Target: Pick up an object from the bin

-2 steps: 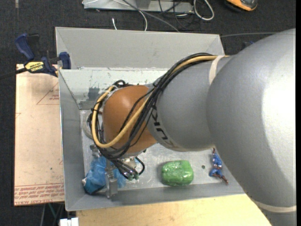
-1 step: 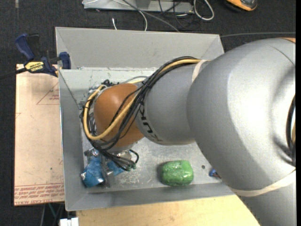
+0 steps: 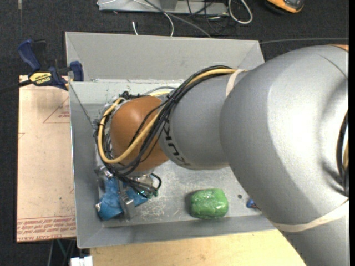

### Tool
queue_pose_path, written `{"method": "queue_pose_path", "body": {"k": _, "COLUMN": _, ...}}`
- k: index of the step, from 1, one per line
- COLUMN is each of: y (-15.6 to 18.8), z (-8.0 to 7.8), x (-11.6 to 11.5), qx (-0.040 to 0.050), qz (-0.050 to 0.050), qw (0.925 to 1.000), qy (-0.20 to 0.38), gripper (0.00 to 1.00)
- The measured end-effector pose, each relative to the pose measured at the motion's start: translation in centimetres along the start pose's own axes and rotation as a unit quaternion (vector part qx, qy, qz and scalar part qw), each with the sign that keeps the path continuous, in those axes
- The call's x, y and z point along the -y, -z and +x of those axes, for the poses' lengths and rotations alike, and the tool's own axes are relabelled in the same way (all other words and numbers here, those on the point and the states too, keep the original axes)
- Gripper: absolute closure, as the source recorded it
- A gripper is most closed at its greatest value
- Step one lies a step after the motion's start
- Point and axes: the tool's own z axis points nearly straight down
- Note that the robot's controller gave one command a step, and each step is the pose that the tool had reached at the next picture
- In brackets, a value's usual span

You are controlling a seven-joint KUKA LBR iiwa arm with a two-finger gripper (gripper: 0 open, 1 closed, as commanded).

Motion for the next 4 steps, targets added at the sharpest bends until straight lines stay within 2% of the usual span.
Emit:
{"method": "queue_pose_path", "body": {"k": 1, "y": -0.07, "z": 0.39, "x": 0.00, "qx": -0.0101, "qz": 0.000, "qw": 0.9999, "qy": 0.000, "gripper": 1.00}}
{"method": "queue_pose_path", "body": {"k": 4, "y": -0.08, "z": 0.38, "x": 0.01, "qx": -0.0101, "qz": 0.000, "qw": 0.9999, "qy": 0.000, "gripper": 1.00}}
